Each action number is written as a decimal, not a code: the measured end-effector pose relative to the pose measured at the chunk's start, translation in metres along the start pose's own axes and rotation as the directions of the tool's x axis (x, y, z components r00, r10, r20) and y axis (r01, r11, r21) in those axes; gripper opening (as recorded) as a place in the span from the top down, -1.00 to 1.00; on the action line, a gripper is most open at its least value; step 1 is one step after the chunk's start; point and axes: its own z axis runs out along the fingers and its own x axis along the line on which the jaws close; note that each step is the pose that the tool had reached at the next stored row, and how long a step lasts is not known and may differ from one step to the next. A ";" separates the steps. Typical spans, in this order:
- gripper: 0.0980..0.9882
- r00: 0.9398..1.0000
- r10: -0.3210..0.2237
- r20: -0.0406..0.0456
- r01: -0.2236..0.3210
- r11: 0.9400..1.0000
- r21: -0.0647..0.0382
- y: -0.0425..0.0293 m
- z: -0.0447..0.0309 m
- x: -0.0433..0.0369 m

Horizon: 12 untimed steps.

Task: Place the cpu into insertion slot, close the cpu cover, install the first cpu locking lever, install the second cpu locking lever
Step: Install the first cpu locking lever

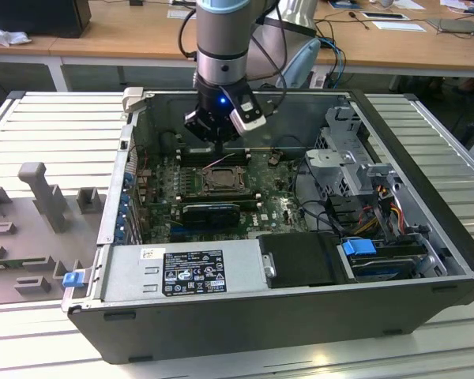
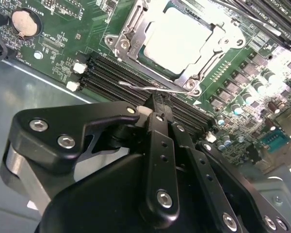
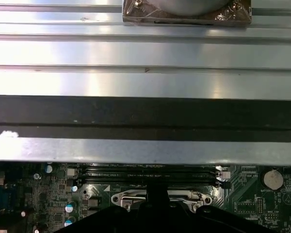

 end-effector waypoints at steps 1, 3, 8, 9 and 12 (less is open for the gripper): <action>0.98 1.000 -0.002 0.000 0.002 1.000 0.000 -0.0001 0.0008 -0.0005; 0.98 1.000 -0.011 0.002 0.011 1.000 0.000 -0.0003 0.0027 -0.0011; 0.98 1.000 -0.013 0.002 0.013 1.000 0.000 -0.0006 0.0051 -0.0049; 0.98 1.000 -0.013 0.002 0.013 1.000 0.000 -0.0007 0.0056 -0.0056; 0.98 1.000 -0.014 0.003 0.014 1.000 0.000 -0.0009 0.0074 -0.0089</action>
